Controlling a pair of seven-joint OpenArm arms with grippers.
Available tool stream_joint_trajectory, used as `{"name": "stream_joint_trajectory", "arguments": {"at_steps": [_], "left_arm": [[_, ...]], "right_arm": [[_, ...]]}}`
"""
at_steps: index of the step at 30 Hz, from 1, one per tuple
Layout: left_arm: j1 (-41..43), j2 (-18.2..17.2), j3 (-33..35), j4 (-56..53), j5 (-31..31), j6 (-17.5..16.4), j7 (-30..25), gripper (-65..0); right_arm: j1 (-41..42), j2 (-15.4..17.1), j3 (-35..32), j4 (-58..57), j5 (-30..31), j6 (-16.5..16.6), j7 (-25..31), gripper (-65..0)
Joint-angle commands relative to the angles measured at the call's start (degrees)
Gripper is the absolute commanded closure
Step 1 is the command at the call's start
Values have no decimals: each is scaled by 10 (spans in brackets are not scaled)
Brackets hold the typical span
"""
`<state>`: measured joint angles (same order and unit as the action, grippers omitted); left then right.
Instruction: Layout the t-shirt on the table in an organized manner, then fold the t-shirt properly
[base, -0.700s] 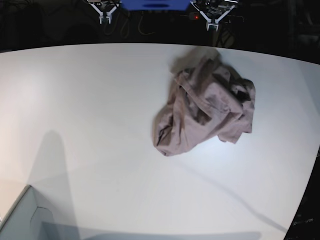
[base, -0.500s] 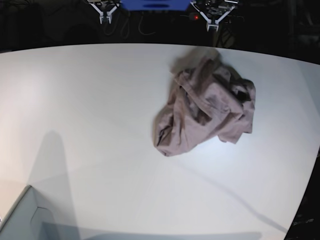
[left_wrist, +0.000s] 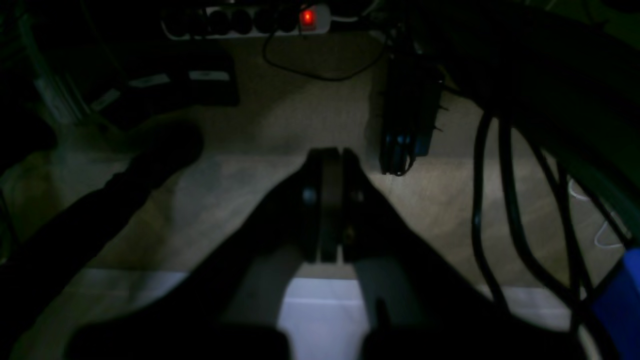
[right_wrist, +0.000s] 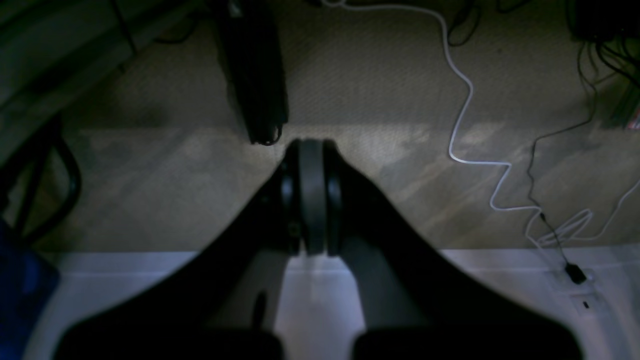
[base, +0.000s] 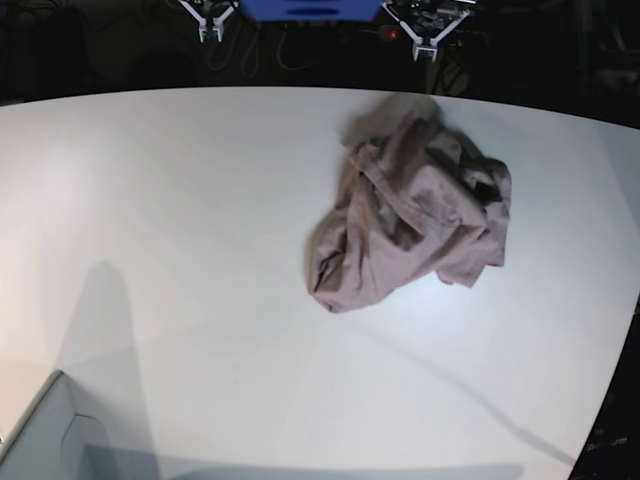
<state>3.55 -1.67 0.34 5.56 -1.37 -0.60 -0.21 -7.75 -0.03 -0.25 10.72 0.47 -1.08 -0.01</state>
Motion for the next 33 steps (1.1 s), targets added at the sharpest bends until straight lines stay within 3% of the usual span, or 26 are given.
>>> {"name": "stream_joint_trajectory", "arguments": {"at_steps": [1,11,19,25,33], "left_arm": [[21,-14,0,20,-2,4,2,0],[264,-91,-4,385,-3,5,7,0],[408,-119,-8,701,-3,8,8,0],[456,-84,-81,868,-3,7,8,0],[463,-40,-131,975,-3,4,8,-2]], "right_arm": [[-21,0,-1,22,2,13,1,0],[-223,25,0,309,1,13,-5,0],[-374,46,5,613,1,13,-6,0],[-443,46,48,808,1,13,-6,0],[-447,24,115,946,2,13,-6,0]]}}
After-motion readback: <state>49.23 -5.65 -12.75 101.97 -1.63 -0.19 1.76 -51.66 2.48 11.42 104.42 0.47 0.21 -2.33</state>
